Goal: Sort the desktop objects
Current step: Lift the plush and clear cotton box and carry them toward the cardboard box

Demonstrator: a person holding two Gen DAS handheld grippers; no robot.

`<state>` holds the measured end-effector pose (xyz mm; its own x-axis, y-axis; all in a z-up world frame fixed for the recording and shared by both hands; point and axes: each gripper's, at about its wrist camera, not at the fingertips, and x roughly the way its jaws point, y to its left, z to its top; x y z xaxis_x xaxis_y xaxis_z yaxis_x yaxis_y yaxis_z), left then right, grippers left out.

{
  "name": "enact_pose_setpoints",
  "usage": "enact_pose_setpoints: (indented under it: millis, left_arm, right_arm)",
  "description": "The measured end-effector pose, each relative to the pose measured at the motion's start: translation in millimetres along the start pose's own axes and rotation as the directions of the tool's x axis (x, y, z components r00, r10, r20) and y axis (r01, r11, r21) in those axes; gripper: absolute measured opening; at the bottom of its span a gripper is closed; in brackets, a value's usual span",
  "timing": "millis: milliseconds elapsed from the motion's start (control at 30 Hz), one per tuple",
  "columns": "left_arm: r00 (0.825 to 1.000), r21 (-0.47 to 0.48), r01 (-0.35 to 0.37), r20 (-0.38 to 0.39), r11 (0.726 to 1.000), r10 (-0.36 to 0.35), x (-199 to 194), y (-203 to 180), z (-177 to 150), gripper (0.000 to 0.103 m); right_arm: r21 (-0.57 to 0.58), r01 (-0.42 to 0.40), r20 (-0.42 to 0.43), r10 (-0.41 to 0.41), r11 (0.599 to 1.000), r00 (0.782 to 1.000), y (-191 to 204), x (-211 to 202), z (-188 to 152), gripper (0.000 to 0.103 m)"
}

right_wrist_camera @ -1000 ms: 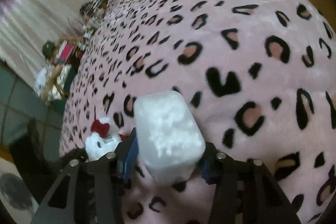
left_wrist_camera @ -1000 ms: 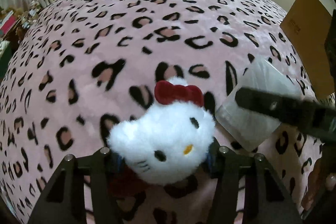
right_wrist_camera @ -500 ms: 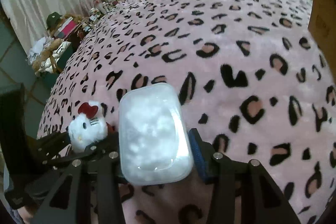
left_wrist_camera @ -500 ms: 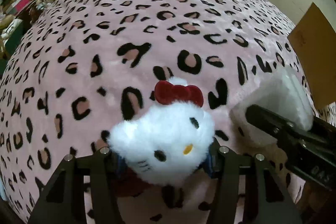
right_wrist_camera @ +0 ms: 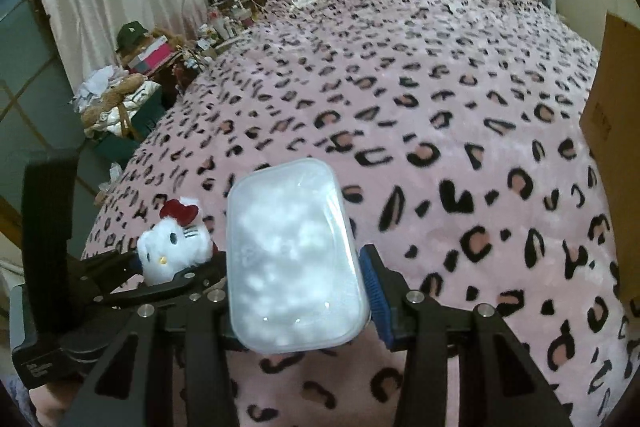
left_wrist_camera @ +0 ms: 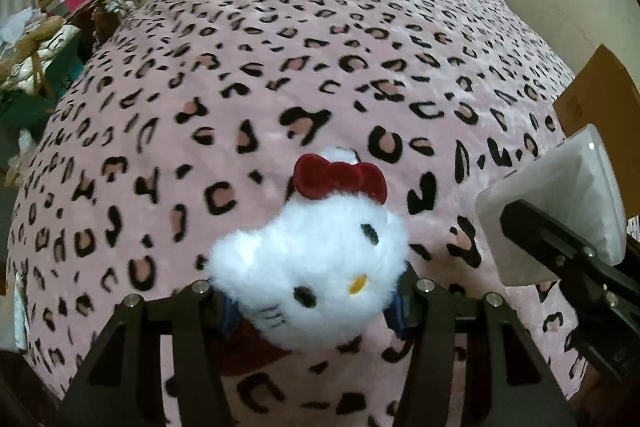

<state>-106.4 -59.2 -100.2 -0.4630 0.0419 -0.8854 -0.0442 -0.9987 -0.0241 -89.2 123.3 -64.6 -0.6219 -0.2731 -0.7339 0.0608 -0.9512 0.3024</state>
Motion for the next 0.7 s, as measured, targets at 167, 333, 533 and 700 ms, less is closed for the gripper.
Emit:
enact_pose_setpoints:
  millis: [167,333,533,700]
  left_arm:
    - [1.000,-0.028,-0.011,0.019,1.000,0.012,-22.7,11.4,-0.8,0.056]
    - [0.999,-0.042,-0.010,0.044,0.999,0.012,-42.9,15.4,-0.8,0.056]
    - [0.998,-0.051,-0.009,0.064,0.999,0.012,-65.2,12.5,1.0,0.056]
    - [0.997,-0.048,-0.002,0.077,0.999,0.006,-82.3,2.8,3.4,0.056]
  right_arm:
    - [-0.027,0.002,0.032,-0.001,1.000,0.999,14.4,-19.9,4.9,0.046]
    - [-0.047,0.006,0.054,-0.003,0.999,0.999,33.0,-30.8,9.7,0.046]
    - [-0.072,0.023,0.079,-0.017,0.997,0.997,44.0,-48.7,12.4,0.046]
    - [-0.088,0.043,0.106,-0.034,0.995,0.994,45.8,-69.3,14.9,0.046]
